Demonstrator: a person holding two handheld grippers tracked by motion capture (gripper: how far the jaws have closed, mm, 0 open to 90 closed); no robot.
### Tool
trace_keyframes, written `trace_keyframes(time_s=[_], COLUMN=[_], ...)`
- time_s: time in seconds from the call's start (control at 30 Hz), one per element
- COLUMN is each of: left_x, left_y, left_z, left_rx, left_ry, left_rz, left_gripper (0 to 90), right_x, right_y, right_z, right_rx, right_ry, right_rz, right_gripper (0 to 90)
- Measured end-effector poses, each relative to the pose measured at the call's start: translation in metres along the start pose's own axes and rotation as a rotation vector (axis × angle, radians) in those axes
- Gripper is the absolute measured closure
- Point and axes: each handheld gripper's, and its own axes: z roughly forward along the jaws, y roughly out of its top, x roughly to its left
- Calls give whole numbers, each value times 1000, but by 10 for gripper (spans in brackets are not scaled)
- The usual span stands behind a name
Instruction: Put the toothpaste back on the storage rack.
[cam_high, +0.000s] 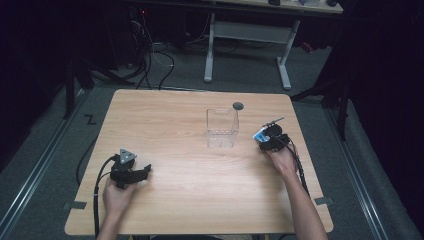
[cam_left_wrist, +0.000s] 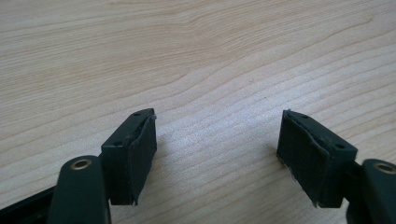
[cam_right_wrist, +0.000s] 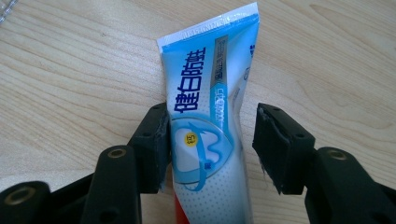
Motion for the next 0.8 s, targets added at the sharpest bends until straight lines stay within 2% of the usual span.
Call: trace_keyframes(time_s=[0.2,0.5,0.7,0.8], left_x=[0,0,0,0], left_y=[0,0,0,0], left_z=[0,0,0,0], left_rx=[0,0,0,0], left_ry=[0,0,0,0], left_rz=[0,0,0,0], left_gripper=[287,287,287,287], right_x=[1,0,-5,-9], right_y=[1,7,10,10], right_z=[4,5,5,3], right_rx=[15,58,77,75], right_ry=[10,13,37,59], right_rz=[-2,-9,-11,7], right_gripper=[527,548,592,620])
